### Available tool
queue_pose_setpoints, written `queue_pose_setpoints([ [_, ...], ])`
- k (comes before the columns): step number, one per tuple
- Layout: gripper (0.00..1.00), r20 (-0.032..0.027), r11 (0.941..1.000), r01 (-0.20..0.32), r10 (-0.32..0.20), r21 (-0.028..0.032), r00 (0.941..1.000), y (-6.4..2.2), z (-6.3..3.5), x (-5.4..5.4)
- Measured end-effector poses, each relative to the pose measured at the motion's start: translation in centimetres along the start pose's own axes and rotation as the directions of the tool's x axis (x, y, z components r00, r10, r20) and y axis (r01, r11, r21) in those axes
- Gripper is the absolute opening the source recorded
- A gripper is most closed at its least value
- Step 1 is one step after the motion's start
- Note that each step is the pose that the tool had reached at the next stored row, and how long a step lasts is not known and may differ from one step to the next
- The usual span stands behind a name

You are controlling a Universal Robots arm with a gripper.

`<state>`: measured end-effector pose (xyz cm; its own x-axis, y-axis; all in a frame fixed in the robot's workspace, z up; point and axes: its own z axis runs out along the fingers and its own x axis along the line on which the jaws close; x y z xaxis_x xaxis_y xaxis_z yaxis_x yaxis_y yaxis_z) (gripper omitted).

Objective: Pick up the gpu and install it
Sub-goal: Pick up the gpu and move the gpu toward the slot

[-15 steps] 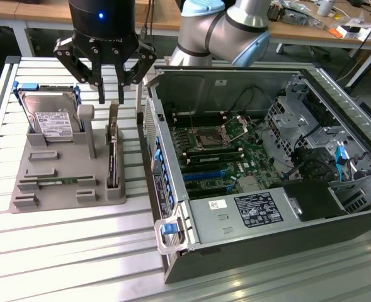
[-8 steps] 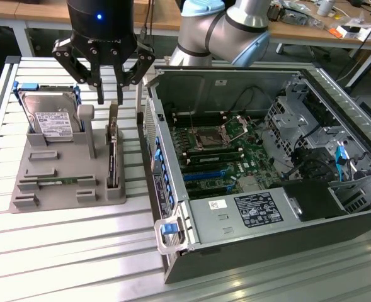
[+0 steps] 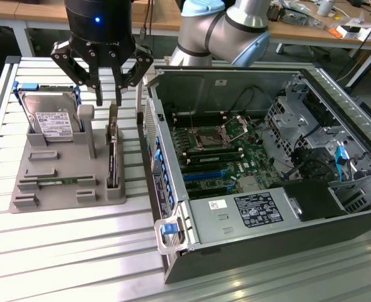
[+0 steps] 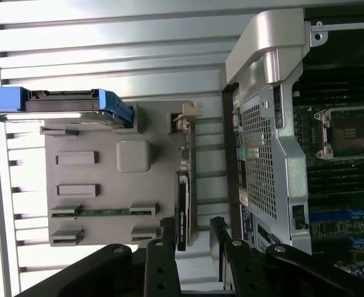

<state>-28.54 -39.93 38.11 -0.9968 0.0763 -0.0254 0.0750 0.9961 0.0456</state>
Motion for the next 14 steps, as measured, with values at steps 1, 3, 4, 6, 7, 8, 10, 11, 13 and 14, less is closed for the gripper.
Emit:
queue_pose_setpoints([
  [1,0.36,-0.0003,1.0,0.0,0.0,0.0002,1.0,0.0,0.1,0.0],
  [3,0.36,-0.0002,1.0,0.0,0.0,0.0001,1.0,-0.06,0.36,0.0],
  [4,0.36,-0.0003,1.0,0.0,0.0,0.0002,1.0,-0.08,0.47,0.0],
  [6,0.36,-0.0002,1.0,0.0,0.0,0.0001,1.0,-0.11,0.83,0.0],
  [7,0.36,-0.0003,1.0,0.0,0.0,0.0002,1.0,-0.12,0.93,0.0],
  [8,0.36,-0.0003,1.0,0.0,0.0,0.0001,1.0,-0.13,1.07,0.0],
  [10,0.36,-0.0003,1.0,0.0,0.0,0.0002,1.0,-0.14,1.32,0.0],
  [11,0.36,-0.0003,1.0,0.0,0.0,0.0002,1.0,-0.15,1.42,0.0],
  [13,0.36,-0.0003,1.0,0.0,0.0,0.0002,1.0,-0.15,1.52,0.0],
  [14,0.36,-0.0003,1.0,0.0,0.0,0.0002,1.0,-0.16,1.59,0.0],
])
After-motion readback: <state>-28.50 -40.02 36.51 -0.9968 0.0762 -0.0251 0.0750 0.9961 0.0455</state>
